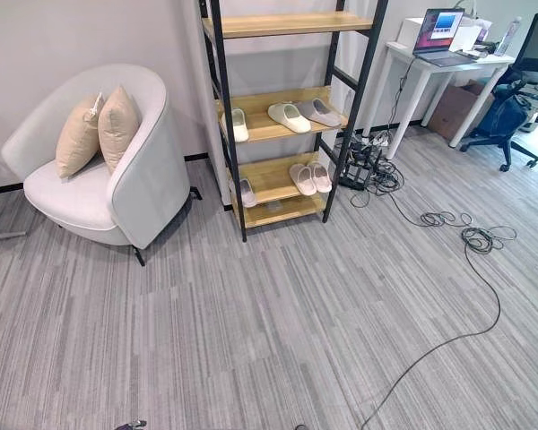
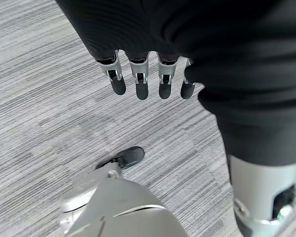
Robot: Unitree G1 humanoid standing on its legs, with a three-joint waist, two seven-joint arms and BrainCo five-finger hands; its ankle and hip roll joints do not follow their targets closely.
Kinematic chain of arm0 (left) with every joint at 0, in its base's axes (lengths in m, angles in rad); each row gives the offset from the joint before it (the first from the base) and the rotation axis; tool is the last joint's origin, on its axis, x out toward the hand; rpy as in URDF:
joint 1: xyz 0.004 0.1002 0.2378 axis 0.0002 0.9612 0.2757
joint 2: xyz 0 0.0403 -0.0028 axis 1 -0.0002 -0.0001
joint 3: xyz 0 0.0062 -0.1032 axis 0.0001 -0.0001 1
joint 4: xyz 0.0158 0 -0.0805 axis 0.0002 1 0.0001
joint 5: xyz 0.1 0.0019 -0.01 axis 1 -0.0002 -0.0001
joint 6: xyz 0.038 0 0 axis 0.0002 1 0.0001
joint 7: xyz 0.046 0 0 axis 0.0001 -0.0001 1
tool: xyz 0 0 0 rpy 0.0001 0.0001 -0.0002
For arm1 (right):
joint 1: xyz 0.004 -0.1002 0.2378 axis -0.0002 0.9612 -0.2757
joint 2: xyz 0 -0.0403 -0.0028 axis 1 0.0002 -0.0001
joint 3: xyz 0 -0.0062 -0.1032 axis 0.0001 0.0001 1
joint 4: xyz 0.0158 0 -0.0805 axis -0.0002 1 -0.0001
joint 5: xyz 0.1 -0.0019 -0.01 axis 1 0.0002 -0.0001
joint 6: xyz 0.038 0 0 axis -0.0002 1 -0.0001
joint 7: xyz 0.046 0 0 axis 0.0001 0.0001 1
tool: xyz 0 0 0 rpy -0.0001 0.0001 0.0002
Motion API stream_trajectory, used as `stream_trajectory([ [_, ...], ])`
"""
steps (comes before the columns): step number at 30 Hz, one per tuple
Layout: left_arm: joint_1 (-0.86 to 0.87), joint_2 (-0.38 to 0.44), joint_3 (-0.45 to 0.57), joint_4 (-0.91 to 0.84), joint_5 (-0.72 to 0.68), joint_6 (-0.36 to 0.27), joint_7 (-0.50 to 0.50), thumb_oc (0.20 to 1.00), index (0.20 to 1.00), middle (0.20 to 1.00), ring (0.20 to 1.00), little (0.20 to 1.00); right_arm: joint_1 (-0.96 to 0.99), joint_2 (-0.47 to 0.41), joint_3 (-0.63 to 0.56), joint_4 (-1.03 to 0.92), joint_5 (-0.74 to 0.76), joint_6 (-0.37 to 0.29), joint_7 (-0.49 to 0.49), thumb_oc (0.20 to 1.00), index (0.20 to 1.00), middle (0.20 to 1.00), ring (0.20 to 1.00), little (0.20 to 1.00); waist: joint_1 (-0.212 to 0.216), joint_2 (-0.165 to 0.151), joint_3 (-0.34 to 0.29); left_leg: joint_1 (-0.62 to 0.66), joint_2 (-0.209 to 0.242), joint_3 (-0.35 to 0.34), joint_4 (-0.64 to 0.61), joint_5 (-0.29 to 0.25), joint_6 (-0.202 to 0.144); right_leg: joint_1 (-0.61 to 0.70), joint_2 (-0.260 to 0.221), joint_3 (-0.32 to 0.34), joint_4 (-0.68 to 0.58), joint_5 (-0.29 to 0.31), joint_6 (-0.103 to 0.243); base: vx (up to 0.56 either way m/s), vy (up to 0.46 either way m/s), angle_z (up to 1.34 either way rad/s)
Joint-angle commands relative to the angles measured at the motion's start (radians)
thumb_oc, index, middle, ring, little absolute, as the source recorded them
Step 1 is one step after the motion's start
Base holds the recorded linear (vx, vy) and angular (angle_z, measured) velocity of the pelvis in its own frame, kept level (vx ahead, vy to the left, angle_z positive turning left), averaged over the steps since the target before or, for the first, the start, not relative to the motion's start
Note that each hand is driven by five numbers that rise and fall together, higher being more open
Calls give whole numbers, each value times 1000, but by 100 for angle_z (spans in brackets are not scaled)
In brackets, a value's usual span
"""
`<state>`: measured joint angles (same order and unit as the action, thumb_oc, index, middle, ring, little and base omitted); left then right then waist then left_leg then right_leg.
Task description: Arrange the slippers neatly on the shoe rack.
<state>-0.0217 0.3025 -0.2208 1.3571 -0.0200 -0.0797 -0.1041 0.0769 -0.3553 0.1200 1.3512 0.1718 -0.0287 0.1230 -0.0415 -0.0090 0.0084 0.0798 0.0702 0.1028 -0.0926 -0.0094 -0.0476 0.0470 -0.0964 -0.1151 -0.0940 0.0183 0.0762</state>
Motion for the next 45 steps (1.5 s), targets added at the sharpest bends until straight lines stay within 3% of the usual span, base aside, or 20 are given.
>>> stream_trajectory([
  [1, -70, 14, -16, 29, 59, -23, 21, 1000, 1000, 1000, 1000, 1000, -27, -7, 24, 22, -10, -10, -6, 1000, 1000, 1000, 1000, 1000, -16, -19, 8, -45, 6, -10, 5, 7, -21, 51, -24, -22, 7, -39, 58, -40, -59, -1],
  [10, -100, -47, -172, -46, 156, -47, 22, 1000, 1000, 1000, 1000, 1000, -19, -7, 38, -11, 4, -20, -16, 1000, 1000, 1000, 1000, 1000, -54, -11, 34, -42, 41, 14, 5, 27, -38, 31, 8, 8, 39, -50, 34, -19, -178, -6],
  [13, -145, -46, -182, -64, 129, -46, 57, 1000, 1000, 1000, 1000, 1000, -16, 7, 72, 24, -30, -14, -14, 1000, 1000, 1000, 1000, 1000, -55, -5, 58, -41, 84, 6, 5, 73, -58, 15, 52, 35, 64, -80, 1, -34, -410, -11],
  [16, -149, -46, -169, -103, 57, -52, 38, 1000, 1000, 1000, 1000, 1000, -14, -10, 81, 25, -39, -15, -9, 1000, 1000, 1000, 1000, 1000, -41, -19, 98, -129, 112, -8, 251, 50, -55, 24, 62, 41, 90, -97, -35, -10, -308, -14],
  [17, -131, -47, -152, -134, -13, -58, 19, 1000, 1000, 1000, 1000, 1000, -13, -23, 89, 16, -46, -13, -5, 1000, 1000, 1000, 1000, 1000, -17, -23, 129, -190, 82, -60, 380, 72, -41, 40, 67, 38, 98, -105, -49, 54, -213, -14],
  [18, -125, -50, -149, -135, -18, -59, 18, 1000, 1000, 1000, 1000, 1000, -17, -31, 87, 11, -42, -12, -2, 1000, 1000, 1000, 1000, 1000, -9, -24, 136, -220, 56, -71, 400, 68, -30, 49, 69, 38, 95, -110, -52, 123, -191, 0],
  [20, -112, -56, -155, -107, 20, -60, 16, 1000, 1000, 1000, 1000, 1000, -43, -43, 60, -14, 20, -19, 2, 1000, 1000, 1000, 1000, 1000, -5, -35, 135, -303, 22, -21, 364, 44, -21, 84, 61, 35, 59, -114, -41, 285, 4, 14],
  [21, -95, -55, -195, -72, 97, -71, 15, 1000, 1000, 1000, 1000, 1000, -95, -42, 104, -68, 20, -38, -7, 1000, 1000, 1000, 1000, 1000, 33, -23, 139, -343, -34, -96, 230, 99, -37, 106, 76, 87, 34, -117, -31, 407, 151, -20],
  [22, -87, -53, -188, -59, 104, -70, 17, 1000, 1000, 1000, 1000, 1000, -103, -31, 131, -67, -7, -36, -4, 1000, 1000, 1000, 1000, 1000, 48, -25, 138, -329, -54, -162, 189, 97, -33, 108, 79, 105, 39, -126, -28, 405, 166, -80],
  [24, -77, -54, -175, -34, 118, -60, 22, 1000, 1000, 1000, 1000, 1000, -105, -18, 149, -64, -42, -34, 1, 1000, 1000, 1000, 1000, 1000, 50, -26, 121, -303, -63, -200, 149, 99, -23, 105, 78, 115, 48, -131, -23, 273, 105, -154],
  [27, -83, -38, -163, -28, 136, -53, 26, 1000, 1000, 1000, 1000, 1000, -97, 14, 170, -71, -63, -25, 9, 1000, 1000, 1000, 1000, 1000, 48, -54, 86, -267, -78, -178, 146, 72, 10, 112, 52, 124, 68, -142, -6, 363, 160, -45],
  [29, -90, -24, -147, -70, 125, -47, 41, 1000, 1000, 1000, 1000, 1000, -99, 48, 185, -77, -90, -11, 25, 1000, 1000, 1000, 1000, 1000, 64, -75, 76, -249, -109, -164, 182, 6, 58, 59, 32, 148, 214, -140, 28, 452, 345, 8],
  [31, -100, -23, -146, -74, 122, -43, 47, 1000, 1000, 1000, 1000, 1000, -107, 51, 186, -78, -101, -9, 23, 1000, 1000, 1000, 1000, 1000, 63, -79, 74, -239, -117, -165, 184, -8, 71, 40, 29, 152, 255, -126, 41, 263, 248, -44],
  [32, -123, -19, -143, -69, 115, -32, 50, 1000, 1000, 1000, 1000, 1000, -148, 48, 198, -104, -120, -10, 11, 1000, 1000, 1000, 1000, 1000, 59, -85, 84, -210, -132, -167, 176, -29, 100, -47, 10, 145, 427, 9, 90, 220, 217, -14],
  [34, -107, -17, -121, -23, 105, -17, 39, 1000, 1000, 1000, 1000, 1000, -160, 19, 150, -116, -75, -13, 5, 1000, 1000, 1000, 1000, 1000, 49, -64, 93, -146, -117, -169, 143, -42, 117, -119, -11, 121, 578, 93, 101, 340, 243, 35],
  [35, -99, -19, -116, -8, 113, -14, 38, 1000, 1000, 1000, 1000, 1000, -158, 19, 137, -117, -64, -14, 2, 1000, 1000, 1000, 1000, 1000, 43, -56, 95, -115, -109, -166, 129, -49, 119, -148, -26, 102, 601, 97, 90, 357, 159, -3],
  [38, -76, -27, -128, 25, 165, -9, 41, 1000, 1000, 1000, 1000, 1000, -129, 18, 139, -100, -97, -15, -6, 1000, 1000, 1000, 1000, 1000, 9, -37, 113, -22, -101, -195, 100, -98, 111, -211, -14, 84, 437, -5, 48, 408, 17, -14],
  [41, -77, -26, -109, 27, 146, -17, 40, 1000, 1000, 1000, 1000, 1000, -94, 15, 137, -69, -109, -6, -4, 1000, 1000, 1000, 1000, 1000, -12, -47, 118, 42, -95, -237, 69, -124, 87, -244, 24, 121, 173, 43, 67, 408, -204, 59],
  [43, -75, -32, -115, 34, 148, -19, 35, 1000, 1000, 1000, 1000, 1000, -75, 8, 116, -59, -83, -6, 3, 1000, 1000, 1000, 1000, 1000, -31, -47, 113, 64, -93, -260, 70, -133, 74, -250, 43, 153, 141, 59, 69, 316, -194, 124],
  [45, -73, -44, -132, 36, 166, -18, 39, 1000, 1000, 1000, 1000, 1000, -83, 3, 134, -56, -100, -5, -5, 1000, 1000, 1000, 1000, 1000, -27, -45, 85, 67, -82, -285, 84, -127, 59, -219, 61, 167, 148, 51, 44, 311, -249, 125],
])
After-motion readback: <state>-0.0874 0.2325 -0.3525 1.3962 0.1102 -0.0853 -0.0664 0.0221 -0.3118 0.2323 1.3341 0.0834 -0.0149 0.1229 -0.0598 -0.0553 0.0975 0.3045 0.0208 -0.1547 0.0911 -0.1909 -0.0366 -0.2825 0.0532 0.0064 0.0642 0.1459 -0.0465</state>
